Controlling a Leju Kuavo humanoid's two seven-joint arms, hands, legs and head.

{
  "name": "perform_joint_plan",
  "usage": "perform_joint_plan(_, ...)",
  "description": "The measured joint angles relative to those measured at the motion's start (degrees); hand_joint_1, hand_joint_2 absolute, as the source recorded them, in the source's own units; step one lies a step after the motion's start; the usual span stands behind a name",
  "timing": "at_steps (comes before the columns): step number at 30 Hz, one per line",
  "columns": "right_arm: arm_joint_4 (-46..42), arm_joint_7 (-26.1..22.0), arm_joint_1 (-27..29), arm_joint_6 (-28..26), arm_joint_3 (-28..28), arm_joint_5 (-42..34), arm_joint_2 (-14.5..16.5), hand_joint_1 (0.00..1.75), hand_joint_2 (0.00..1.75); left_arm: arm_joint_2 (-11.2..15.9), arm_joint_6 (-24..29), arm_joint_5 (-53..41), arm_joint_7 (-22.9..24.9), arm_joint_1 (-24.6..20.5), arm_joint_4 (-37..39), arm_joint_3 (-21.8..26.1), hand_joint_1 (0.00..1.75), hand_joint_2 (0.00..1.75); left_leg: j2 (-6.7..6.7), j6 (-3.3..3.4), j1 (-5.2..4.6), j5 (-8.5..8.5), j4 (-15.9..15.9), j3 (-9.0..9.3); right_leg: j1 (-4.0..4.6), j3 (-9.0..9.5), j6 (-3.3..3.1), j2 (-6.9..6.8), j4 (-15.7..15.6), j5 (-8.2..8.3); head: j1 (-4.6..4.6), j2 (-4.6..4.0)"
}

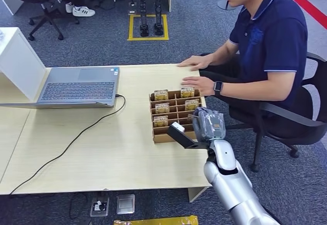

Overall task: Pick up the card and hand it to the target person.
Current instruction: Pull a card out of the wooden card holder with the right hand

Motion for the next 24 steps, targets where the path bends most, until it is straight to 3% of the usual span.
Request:
perform_joint_plan(13, -17.25, -8.63, -0.57, -5.3, -0.94, -11.11, -3.34, 1.75, 1.75, 0.0, 0.7, 0.04, -0.64, -0.42, 0.0, -0.31, 0.0, 0.0, 0.0, 0.0, 0.0, 0.01, 0.0, -0.01, 0.0, 0.0, -0.01, 0.0, 0.0, 0.01, -0.02, 0.0)
perform_joint_plan(20, -11.89, -14.64, -6.0, -12.29, -1.4, -15.72, -1.77, 1.75, 1.75, -0.02, 0.78, -1.47, 0.67, -2.01, 0.0, -1.27, 0.0, 0.0, 0.0, -0.03, 0.0, 0.07, 0.0, -0.02, 0.0, 0.0, -0.02, 0.01, 0.02, 0.07, 0.05, 0.01)
perform_joint_plan(24, -4.93, -19.27, -10.92, -12.79, -4.88, -12.11, 2.31, 1.75, 1.75, -0.02, 1.09, -1.96, 1.25, -3.0, 0.0, -1.9, 0.0, 0.0, 0.0, -0.06, 0.0, 0.13, 0.0, -0.03, 0.0, -0.03, -0.07, 0.01, 0.05, 0.11, 0.02, 0.0)
